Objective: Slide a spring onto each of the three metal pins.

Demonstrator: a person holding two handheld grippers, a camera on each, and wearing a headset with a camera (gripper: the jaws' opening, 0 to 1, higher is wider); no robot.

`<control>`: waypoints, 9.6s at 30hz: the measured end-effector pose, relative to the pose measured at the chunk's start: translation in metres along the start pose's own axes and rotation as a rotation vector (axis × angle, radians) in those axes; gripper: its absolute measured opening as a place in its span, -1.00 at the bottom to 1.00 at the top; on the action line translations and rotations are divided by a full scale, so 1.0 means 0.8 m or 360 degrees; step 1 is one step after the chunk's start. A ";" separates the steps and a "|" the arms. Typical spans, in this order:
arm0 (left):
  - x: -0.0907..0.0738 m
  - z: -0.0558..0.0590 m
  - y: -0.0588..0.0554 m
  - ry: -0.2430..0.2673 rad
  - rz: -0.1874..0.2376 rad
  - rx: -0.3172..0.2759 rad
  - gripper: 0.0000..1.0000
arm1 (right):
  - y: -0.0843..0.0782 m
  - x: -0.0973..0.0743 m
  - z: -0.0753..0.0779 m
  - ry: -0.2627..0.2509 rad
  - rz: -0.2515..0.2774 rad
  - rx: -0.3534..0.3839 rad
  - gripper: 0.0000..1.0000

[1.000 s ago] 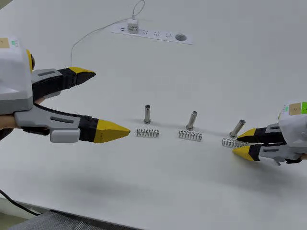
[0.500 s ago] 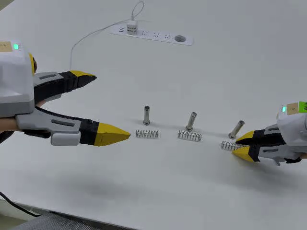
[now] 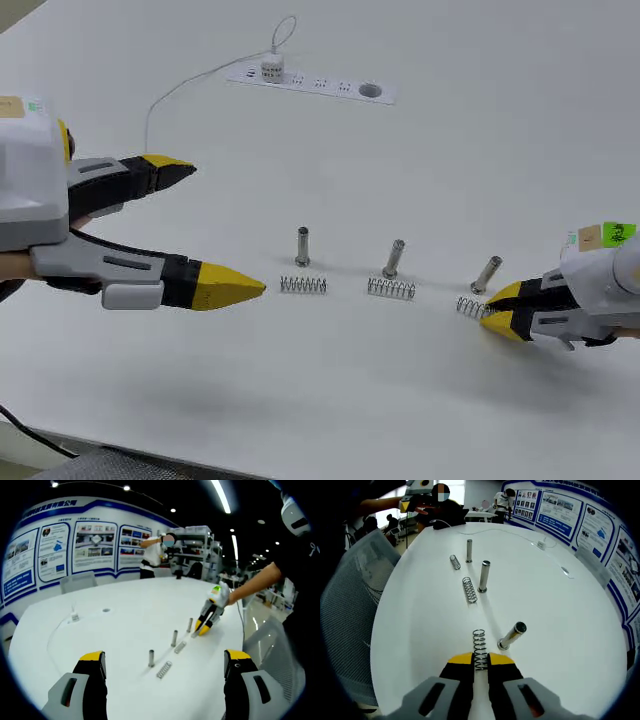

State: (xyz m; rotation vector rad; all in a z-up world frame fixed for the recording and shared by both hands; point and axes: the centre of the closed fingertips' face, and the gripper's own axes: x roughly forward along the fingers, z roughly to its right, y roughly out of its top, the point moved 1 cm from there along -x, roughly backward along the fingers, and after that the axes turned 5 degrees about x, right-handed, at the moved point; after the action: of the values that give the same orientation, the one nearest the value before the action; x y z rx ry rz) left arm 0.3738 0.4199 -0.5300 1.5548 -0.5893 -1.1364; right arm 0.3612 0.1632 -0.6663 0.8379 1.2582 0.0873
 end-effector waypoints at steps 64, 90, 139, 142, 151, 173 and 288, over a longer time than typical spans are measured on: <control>0.102 0.149 0.008 -0.0579 -0.0028 0.0349 -0.26 | 0.150 -0.066 -0.137 0.0328 0.0270 -0.0191 -0.80; 0.097 0.168 0.002 -0.0713 -0.0078 0.0340 -0.76 | 0.153 -0.067 -0.150 0.0377 0.0263 -0.0236 -0.80; 0.095 0.161 0.009 -0.0686 -0.0035 0.0462 -0.82 | 0.205 -0.097 -0.153 0.0496 0.0662 -0.0016 -0.79; 0.095 0.160 0.008 -0.0671 -0.0035 0.0450 -0.82 | 0.208 -0.096 -0.154 0.0502 0.0665 -0.0019 -0.79; 0.095 0.159 0.010 -0.0648 -0.0009 0.0415 -0.81 | 0.218 -0.095 -0.154 0.0500 0.0697 0.0024 -0.80; 0.084 0.148 0.004 -0.0602 0.0014 0.0321 -0.43 | 0.228 -0.099 -0.133 0.0451 0.0700 0.0097 -0.80; 0.032 0.050 -0.068 -0.0052 -0.0259 0.0029 1.00 | 0.045 -0.014 0.038 -0.0202 0.0121 0.0472 -0.72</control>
State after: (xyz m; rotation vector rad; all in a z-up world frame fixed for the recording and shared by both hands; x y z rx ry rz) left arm 0.3391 0.3967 -0.5891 1.6255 -0.5024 -1.2838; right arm 0.3973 0.1677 -0.6341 1.1298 1.1346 -0.0929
